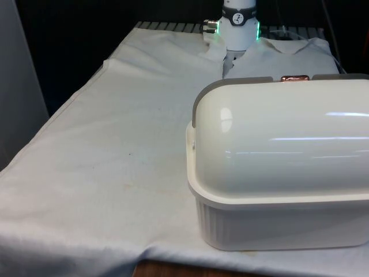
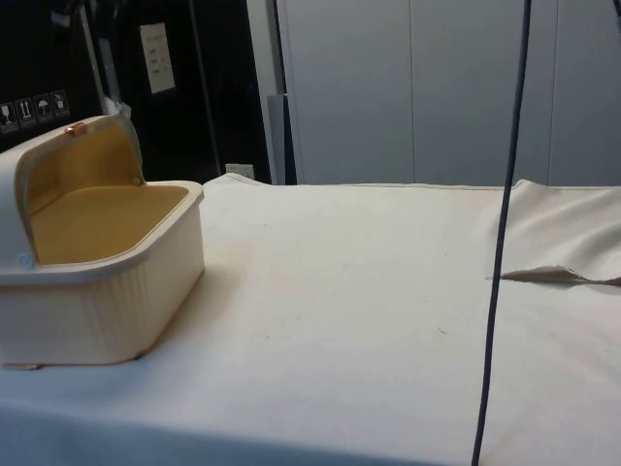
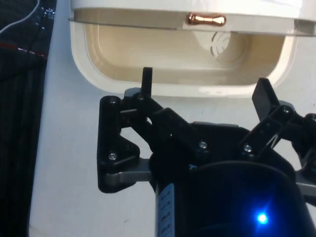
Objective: Open the lid, then close it.
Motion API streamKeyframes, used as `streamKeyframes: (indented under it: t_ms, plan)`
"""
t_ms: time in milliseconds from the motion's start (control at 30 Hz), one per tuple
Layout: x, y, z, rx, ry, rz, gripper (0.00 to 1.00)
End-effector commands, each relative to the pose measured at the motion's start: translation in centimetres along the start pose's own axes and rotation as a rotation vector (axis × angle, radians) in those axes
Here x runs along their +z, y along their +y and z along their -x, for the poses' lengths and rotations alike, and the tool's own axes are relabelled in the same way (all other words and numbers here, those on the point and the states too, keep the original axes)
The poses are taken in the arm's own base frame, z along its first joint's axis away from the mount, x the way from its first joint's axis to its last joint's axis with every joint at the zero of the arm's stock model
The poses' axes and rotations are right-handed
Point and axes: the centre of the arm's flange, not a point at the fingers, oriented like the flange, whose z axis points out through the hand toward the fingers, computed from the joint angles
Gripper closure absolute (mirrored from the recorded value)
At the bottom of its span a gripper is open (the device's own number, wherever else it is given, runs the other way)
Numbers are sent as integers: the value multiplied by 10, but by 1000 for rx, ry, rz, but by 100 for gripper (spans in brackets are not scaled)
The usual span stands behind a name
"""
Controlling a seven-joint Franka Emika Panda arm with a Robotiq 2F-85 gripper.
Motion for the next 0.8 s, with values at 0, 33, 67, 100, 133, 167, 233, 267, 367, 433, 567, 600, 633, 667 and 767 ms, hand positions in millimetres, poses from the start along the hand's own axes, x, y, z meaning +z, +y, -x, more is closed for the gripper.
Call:
streamKeyframes:
  t_ms: [0, 33, 67, 100, 133, 167, 233, 267, 367, 433, 567, 600, 633, 667, 767]
  plan:
    - [1, 0, -4, 5, 4, 2, 0]
    - [2, 1, -7, 6, 7, 3, 0]
    - [4, 1, -9, 8, 9, 4, 0]
    - [5, 1, -11, 8, 12, 5, 0]
    - [6, 1, -13, 10, 14, 6, 0]
    - [7, 1, -15, 10, 16, 6, 0]
    - [9, 1, -19, 12, 20, 7, 0]
    - [10, 1, -21, 14, 22, 9, 0]
    - [13, 2, -27, 18, 29, 11, 0]
    - [17, 1, -33, 21, 36, 14, 0]
    - [21, 2, -39, 26, 43, 17, 0]
    - [23, 2, -40, 27, 45, 18, 0]
    - [25, 3, -42, 29, 46, 20, 0]
    - [27, 3, -42, 27, 47, 21, 0]
    - [35, 3, -44, 25, 49, 26, 1]
